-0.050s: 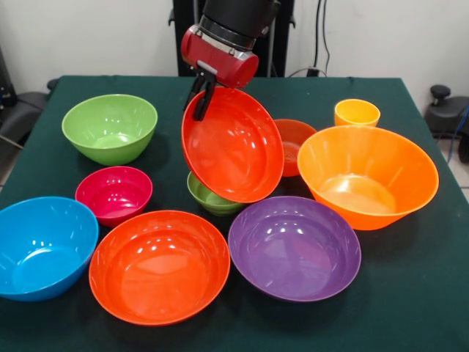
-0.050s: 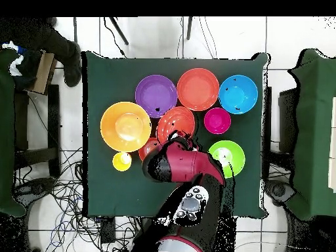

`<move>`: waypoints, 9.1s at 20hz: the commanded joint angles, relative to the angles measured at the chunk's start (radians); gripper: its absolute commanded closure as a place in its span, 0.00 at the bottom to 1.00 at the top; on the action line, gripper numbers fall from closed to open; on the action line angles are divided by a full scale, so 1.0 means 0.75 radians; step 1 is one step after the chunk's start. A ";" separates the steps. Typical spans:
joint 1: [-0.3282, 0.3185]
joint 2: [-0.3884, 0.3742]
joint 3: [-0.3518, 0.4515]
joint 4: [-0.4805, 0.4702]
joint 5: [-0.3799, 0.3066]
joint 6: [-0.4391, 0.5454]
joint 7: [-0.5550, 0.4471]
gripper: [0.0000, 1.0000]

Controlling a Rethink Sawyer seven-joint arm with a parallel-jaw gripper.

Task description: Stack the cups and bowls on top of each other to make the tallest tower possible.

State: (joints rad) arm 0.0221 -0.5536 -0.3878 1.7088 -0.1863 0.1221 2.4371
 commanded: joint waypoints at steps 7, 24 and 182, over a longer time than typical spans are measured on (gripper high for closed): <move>-0.039 0.050 0.125 0.037 0.025 -0.189 0.163 1.00; -0.051 0.126 0.134 0.039 0.031 -0.345 0.159 1.00; -0.172 0.048 -0.020 0.039 -0.149 -0.298 0.033 0.00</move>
State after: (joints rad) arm -0.1205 -0.6245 -0.4489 1.8856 -0.3280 -0.1339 2.4371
